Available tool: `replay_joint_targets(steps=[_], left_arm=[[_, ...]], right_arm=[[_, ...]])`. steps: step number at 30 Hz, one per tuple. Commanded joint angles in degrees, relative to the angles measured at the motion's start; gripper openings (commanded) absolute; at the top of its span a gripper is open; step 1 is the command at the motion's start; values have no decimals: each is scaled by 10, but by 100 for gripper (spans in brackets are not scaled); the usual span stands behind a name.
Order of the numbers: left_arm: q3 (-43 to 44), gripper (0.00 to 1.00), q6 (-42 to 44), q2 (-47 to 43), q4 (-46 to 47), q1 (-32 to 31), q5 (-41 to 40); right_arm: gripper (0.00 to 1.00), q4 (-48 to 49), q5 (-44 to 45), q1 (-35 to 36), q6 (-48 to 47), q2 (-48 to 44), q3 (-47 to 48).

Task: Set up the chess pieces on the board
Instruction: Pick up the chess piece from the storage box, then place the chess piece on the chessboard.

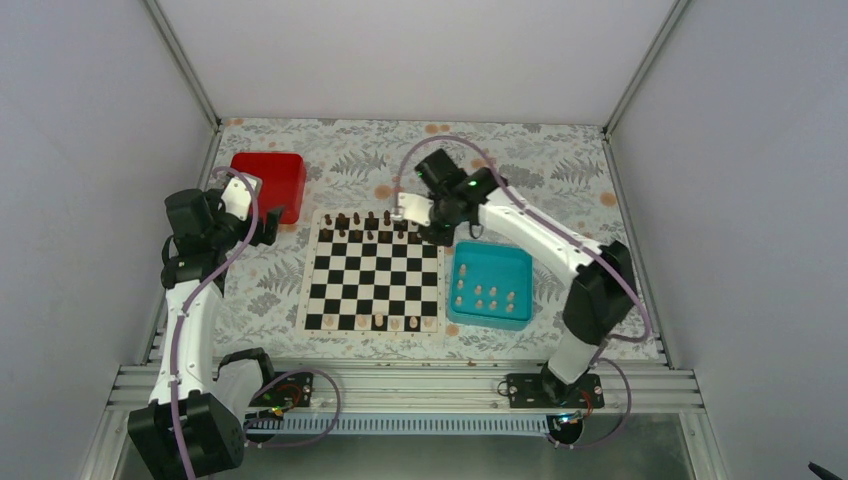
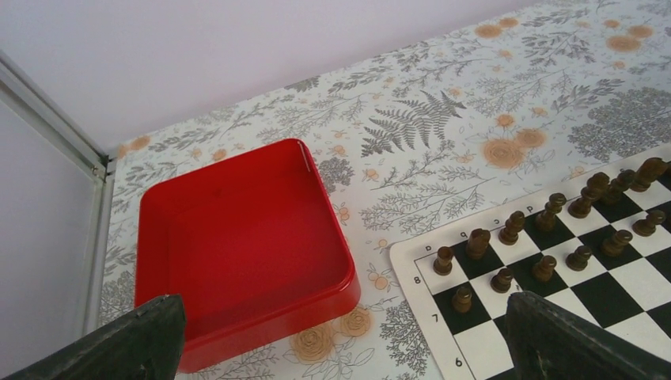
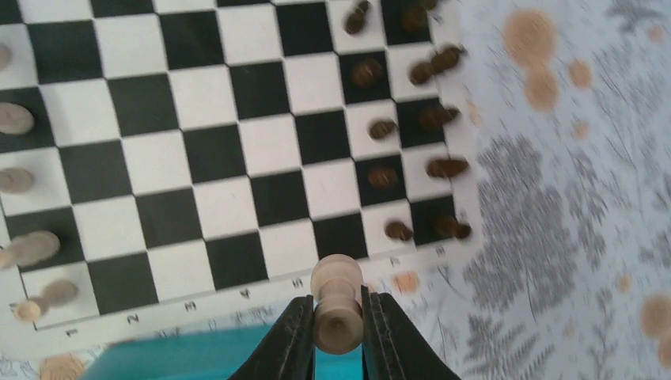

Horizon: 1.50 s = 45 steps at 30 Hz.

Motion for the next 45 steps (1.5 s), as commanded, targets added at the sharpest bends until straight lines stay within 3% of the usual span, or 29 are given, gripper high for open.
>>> replay_joint_targets(steps=[1, 8, 19, 34, 45], left_arm=[[2, 100, -5, -8, 15, 3, -22], [-2, 100, -6, -1, 20, 3, -48], [-1, 100, -8, 10, 26, 3, -67], [-13, 100, -4, 3, 29, 4, -81], [-14, 100, -4, 6, 32, 7, -85]], right_arm=[[14, -35, -1, 65, -10, 70, 68], [14, -52, 0, 173, -26, 191, 174], [13, -34, -5, 281, -36, 335, 317], [13, -53, -12, 329, -63, 420, 417], [14, -61, -38, 333, -70, 440, 413]])
